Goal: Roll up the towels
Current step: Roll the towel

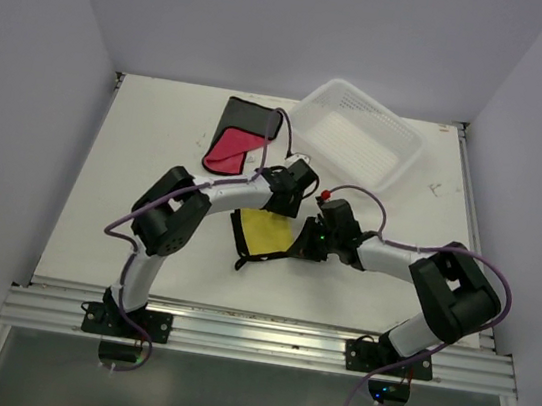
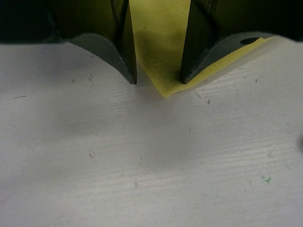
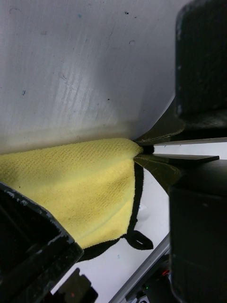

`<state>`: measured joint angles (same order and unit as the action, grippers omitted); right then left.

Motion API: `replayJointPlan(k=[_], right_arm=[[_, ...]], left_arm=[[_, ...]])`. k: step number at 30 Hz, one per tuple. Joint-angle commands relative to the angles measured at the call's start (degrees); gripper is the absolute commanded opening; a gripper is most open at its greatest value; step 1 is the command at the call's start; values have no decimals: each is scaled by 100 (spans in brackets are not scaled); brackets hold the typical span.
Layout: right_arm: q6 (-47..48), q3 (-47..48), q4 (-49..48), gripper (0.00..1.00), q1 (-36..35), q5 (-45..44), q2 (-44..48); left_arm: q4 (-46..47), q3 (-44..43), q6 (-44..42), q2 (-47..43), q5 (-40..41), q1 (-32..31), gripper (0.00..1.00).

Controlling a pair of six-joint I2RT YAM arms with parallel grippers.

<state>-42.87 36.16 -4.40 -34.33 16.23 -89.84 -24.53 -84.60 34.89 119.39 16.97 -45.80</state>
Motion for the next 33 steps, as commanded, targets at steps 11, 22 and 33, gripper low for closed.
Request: replayJointPlan(k=[11,22,33], right_arm=[[367,-277,395,0,-337,-1041,151],[614,338,1495,0,-1120,-2387,274],[508,365,1811,0,-1603,-3292,661]], left_arm=[[-464,-144,-27,383,386,-78,25],[-640,-514,-114,313,614,-69,17],[263,-84,122,-240,-157,36,11]])
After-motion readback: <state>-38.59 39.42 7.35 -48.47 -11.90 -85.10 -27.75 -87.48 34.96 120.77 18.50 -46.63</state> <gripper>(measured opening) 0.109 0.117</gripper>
